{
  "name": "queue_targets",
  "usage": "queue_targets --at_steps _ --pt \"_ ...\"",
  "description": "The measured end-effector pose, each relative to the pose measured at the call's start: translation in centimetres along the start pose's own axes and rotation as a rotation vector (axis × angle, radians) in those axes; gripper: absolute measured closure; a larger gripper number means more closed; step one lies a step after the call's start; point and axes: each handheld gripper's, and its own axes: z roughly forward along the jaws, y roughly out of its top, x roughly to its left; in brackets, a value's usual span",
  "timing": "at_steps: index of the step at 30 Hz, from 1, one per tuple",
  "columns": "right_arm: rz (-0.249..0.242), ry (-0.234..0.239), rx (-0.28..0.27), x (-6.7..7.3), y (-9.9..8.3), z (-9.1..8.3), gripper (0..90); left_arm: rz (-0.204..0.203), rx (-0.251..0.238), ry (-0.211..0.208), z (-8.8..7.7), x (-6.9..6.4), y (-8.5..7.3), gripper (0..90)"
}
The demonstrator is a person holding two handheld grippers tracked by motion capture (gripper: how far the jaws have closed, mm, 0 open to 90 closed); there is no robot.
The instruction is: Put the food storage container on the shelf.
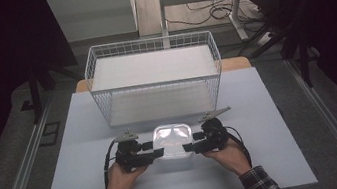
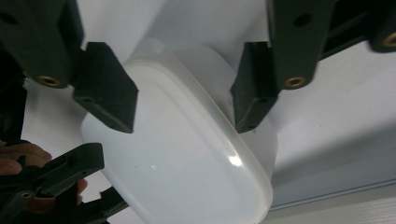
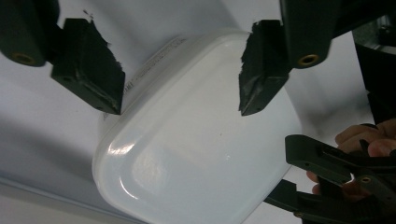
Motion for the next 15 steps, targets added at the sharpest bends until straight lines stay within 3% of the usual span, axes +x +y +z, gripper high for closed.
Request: queue_targets --at_steps 4,5,10,14,15 --pt "0.009 -0.015 -0.009 0.2 0.0 -0.4 40.3 -0.003 0.008 0.008 -0.3 -0.2 -0.1 48.6" --pt "0.0 -0.036 -0.013 0.5 0.0 -1.0 51.1 -0.01 0.008 0.008 -0.6 -0.3 -0.2 50.2" --pt "0.042 -0.055 -0.03 1.3 -0.4 -1.6 60.6 -0.026 0.025 0.001 -1.3 -0.3 -0.1 60.5" --pt "0.053 -0.067 -0.058 1.7 -0.4 -2.1 72.8 -0.022 0.0 0.057 -1.8 -0.3 -0.1 70.9" --pt "0.036 -0.091 -0.069 2.0 -0.5 -2.1 78.2 -0.017 -0.006 0.084 -1.8 -0.2 -0.2 78.2"
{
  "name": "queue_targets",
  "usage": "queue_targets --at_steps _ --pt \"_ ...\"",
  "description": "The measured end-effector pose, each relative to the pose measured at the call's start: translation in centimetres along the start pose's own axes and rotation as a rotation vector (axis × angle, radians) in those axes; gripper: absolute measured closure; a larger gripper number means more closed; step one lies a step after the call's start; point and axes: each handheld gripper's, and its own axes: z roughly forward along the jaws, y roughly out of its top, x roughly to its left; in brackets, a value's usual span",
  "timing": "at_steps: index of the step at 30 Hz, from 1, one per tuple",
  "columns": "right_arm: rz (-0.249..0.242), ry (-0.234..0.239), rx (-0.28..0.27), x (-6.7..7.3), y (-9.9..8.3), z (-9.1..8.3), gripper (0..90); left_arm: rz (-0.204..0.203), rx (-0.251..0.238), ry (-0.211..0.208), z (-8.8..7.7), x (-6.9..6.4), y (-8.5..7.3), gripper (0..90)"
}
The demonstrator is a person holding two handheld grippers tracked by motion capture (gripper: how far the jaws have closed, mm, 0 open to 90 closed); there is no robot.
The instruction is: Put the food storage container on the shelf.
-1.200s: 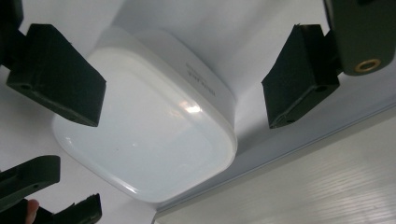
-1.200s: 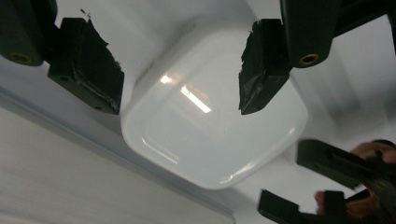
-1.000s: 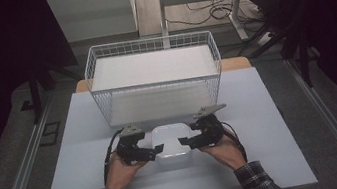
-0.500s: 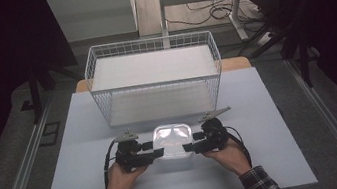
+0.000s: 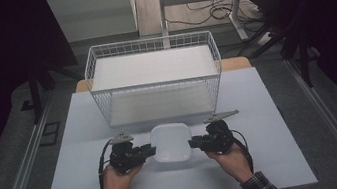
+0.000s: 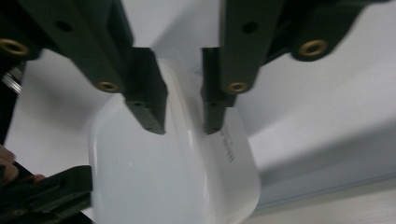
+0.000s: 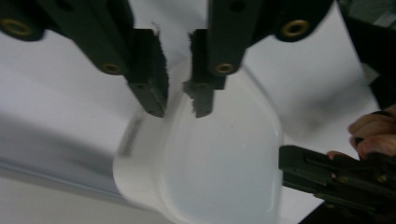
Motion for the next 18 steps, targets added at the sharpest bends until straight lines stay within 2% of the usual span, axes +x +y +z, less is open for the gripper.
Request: queue_targets --at_steps 1,2,5,6,8,11,12,15,18 --pt "0.0 0.0 0.0 0.0 0.0 0.0 78.2 0.0 0.0 0.0 0.0 0.0 0.0 78.2" --pt "-0.021 -0.025 -0.017 0.3 -0.1 0.2 78.4 -0.016 -0.007 -0.003 0.0 0.2 -0.1 78.3" --pt "-0.023 -0.03 -0.025 0.4 -0.1 0.3 78.5 -0.013 -0.013 0.006 0.1 0.1 -0.2 78.4" --pt "-0.027 -0.038 -0.037 0.4 -0.3 0.3 78.6 0.001 -0.019 0.027 0.1 -0.1 -0.2 78.5" --pt "-0.033 -0.044 -0.047 0.4 -0.3 0.3 78.5 0.006 -0.028 0.037 0.2 -0.3 -0.2 78.5" --pt "-0.036 -0.043 -0.066 0.4 -0.2 0.1 78.5 -0.003 -0.043 0.033 0.1 -0.3 -0.1 78.5" --pt "-0.043 -0.041 -0.084 0.5 0.1 -0.1 78.6 -0.006 -0.05 0.03 0.0 -0.3 0.0 78.5" --pt "-0.053 -0.046 -0.094 0.5 0.4 -0.3 78.5 -0.004 -0.064 0.035 0.0 -0.2 0.5 78.4" --pt "-0.057 -0.052 -0.109 0.2 1.2 -0.2 78.5 -0.001 -0.077 0.057 0.1 0.1 1.2 78.2"
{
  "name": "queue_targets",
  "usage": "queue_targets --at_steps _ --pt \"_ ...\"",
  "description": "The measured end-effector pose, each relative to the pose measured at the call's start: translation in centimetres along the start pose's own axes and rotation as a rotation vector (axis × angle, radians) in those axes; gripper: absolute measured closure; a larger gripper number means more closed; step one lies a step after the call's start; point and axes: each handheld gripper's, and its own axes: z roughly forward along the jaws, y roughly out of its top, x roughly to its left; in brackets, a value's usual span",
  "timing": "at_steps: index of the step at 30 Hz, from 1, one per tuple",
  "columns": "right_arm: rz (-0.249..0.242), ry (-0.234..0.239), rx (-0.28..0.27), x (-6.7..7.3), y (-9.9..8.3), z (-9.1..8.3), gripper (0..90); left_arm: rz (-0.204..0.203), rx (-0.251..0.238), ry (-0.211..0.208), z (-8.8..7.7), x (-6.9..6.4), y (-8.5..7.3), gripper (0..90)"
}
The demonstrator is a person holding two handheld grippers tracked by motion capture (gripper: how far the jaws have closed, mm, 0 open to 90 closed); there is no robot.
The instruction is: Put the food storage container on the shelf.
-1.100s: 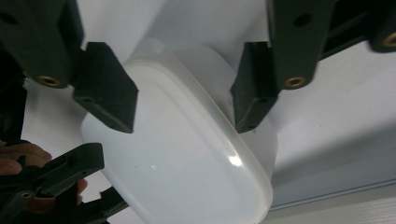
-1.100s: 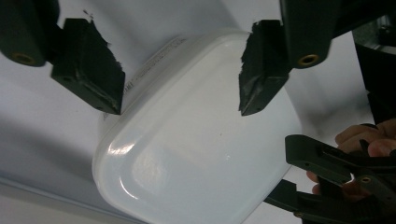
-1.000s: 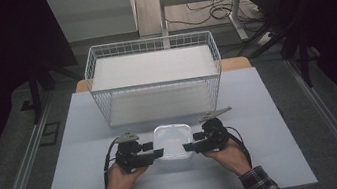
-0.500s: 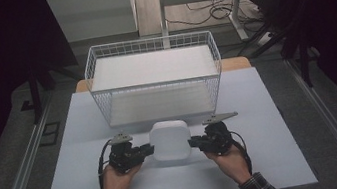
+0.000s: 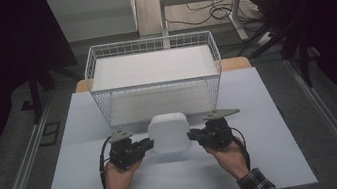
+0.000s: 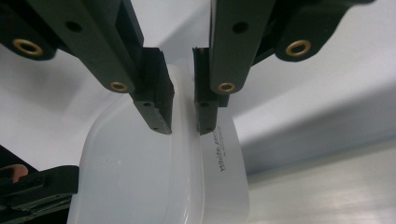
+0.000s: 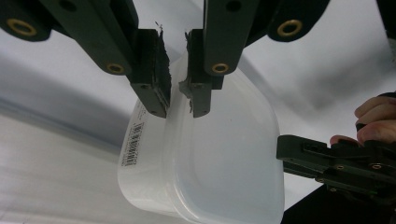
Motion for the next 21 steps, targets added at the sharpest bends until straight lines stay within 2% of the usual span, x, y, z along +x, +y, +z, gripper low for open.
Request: queue_targets --at_steps 7,10,13,21 --pt "-0.008 0.001 -0.037 -1.1 1.7 0.7 78.3 -0.029 -0.023 0.0 0.6 1.0 1.4 78.2" --pt "-0.012 -0.004 -0.048 -1.7 2.3 1.2 78.2 -0.026 -0.026 0.006 1.0 1.5 1.9 78.2" --pt "0.005 0.003 -0.057 -2.5 2.8 1.8 78.2 -0.024 -0.029 0.015 1.6 2.4 2.8 78.1" --pt "0.028 -0.011 -0.037 -3.9 3.3 3.4 78.0 -0.054 -0.01 0.031 3.2 3.6 3.2 77.8"
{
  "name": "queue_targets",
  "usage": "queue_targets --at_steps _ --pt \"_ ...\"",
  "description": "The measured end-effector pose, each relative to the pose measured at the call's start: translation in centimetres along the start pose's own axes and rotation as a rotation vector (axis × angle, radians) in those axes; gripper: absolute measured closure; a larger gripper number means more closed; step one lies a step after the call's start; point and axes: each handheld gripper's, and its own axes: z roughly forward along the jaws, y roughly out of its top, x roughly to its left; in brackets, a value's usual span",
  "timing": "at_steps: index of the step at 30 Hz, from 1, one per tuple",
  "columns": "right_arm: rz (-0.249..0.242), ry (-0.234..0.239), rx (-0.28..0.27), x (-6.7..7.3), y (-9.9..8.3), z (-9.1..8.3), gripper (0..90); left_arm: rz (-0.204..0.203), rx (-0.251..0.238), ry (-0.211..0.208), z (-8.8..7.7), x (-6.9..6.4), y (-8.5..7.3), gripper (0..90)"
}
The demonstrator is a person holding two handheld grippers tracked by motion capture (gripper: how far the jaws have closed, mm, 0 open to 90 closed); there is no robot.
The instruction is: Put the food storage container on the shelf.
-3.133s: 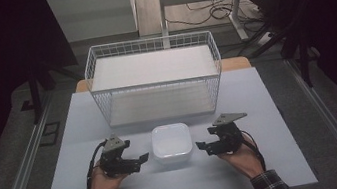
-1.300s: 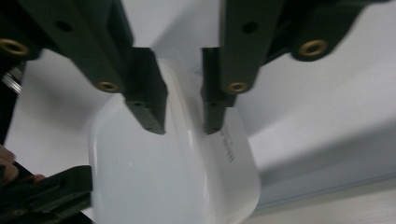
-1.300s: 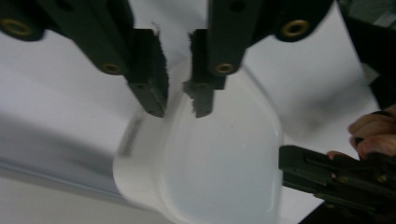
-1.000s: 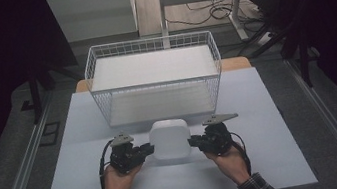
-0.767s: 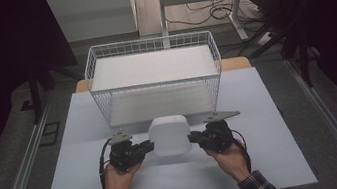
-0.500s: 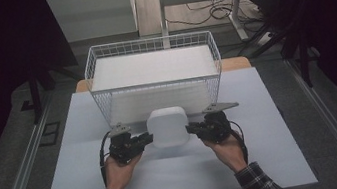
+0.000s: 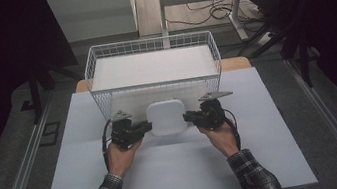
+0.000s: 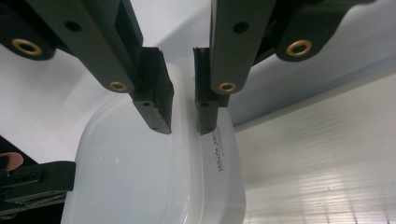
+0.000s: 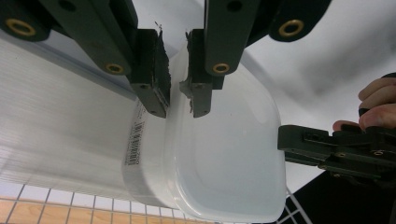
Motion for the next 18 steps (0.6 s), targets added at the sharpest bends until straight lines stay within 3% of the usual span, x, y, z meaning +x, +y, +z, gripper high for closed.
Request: queue_targets --at_steps 13,18 --pt "0.042 -0.006 0.039 -1.4 0.4 2.3 76.7 -0.025 0.02 0.046 1.2 1.0 0.5 77.4" --pt "0.062 -0.002 0.03 -1.9 0.4 2.7 75.6 -0.039 0.008 0.034 1.3 1.2 0.6 77.1"
